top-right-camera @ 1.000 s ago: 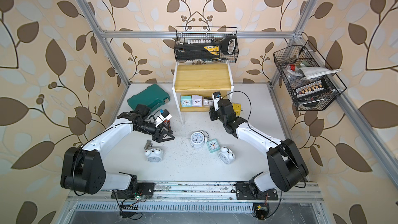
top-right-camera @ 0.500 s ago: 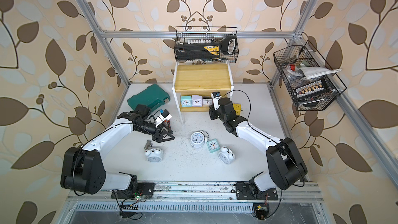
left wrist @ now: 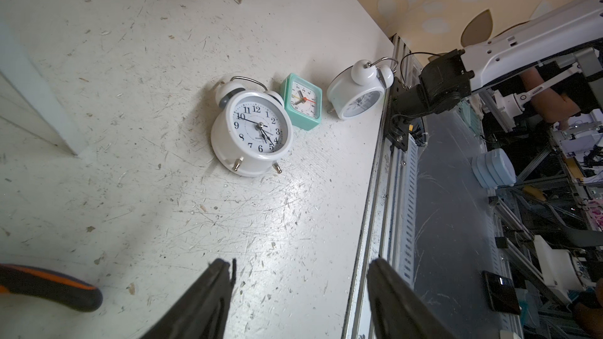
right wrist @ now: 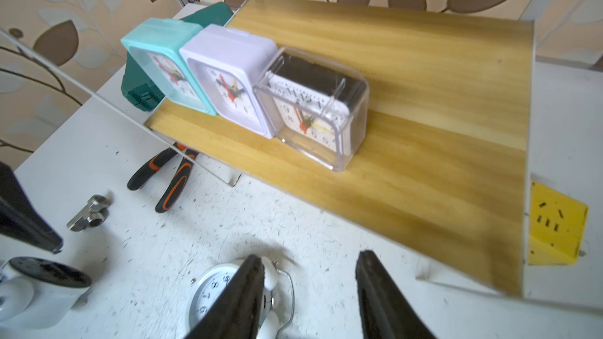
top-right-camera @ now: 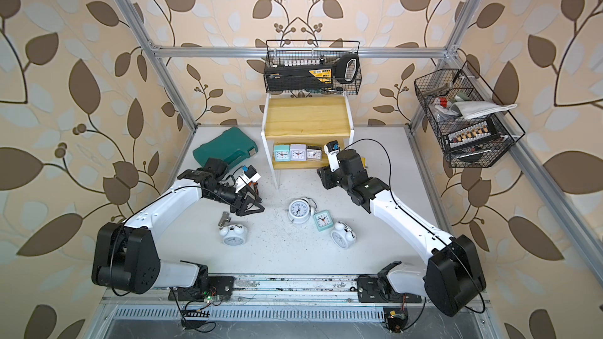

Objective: Place the alarm clocks on the shelf by style
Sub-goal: Place the alarm on the shelf, then pick up the alarm from the center of the board.

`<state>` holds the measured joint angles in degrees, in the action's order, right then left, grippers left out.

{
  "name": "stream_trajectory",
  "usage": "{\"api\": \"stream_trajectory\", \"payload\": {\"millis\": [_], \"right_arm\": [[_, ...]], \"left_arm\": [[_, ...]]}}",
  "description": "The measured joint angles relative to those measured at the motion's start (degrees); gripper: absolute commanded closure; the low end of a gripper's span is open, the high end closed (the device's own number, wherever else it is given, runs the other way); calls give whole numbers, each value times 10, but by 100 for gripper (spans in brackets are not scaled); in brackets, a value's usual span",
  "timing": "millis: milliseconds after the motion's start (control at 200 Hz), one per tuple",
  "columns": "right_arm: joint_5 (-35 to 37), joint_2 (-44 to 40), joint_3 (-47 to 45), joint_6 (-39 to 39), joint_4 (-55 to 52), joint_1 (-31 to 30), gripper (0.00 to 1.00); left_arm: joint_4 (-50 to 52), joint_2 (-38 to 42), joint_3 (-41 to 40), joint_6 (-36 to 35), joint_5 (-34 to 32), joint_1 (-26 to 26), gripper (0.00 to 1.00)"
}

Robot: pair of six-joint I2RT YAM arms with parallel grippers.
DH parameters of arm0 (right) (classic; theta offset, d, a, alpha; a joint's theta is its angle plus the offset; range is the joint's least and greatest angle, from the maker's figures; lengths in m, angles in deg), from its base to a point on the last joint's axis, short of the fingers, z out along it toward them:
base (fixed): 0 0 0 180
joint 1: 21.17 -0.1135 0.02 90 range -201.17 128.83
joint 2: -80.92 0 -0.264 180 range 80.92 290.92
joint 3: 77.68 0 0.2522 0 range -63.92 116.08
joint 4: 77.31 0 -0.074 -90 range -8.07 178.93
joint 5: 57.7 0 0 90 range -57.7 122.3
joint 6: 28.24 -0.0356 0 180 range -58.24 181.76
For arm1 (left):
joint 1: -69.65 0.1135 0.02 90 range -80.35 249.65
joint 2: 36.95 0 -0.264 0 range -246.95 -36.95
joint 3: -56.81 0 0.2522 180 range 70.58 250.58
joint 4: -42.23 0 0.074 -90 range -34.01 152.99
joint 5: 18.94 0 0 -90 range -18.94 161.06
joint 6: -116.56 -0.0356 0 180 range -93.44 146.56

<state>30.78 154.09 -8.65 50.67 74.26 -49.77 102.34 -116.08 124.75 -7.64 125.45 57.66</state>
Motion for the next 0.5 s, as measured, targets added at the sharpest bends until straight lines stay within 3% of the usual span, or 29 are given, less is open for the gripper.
{"api": "stream_trajectory", "payload": {"millis": [275,500], "right_arm": [[18,13,15,-43,-162,-90,27],[43,46,2,-72,-207,-113,20]], "left_arm": [[0,0,0,0,0,0,31],[0,0,0,0,0,0,31]]}}
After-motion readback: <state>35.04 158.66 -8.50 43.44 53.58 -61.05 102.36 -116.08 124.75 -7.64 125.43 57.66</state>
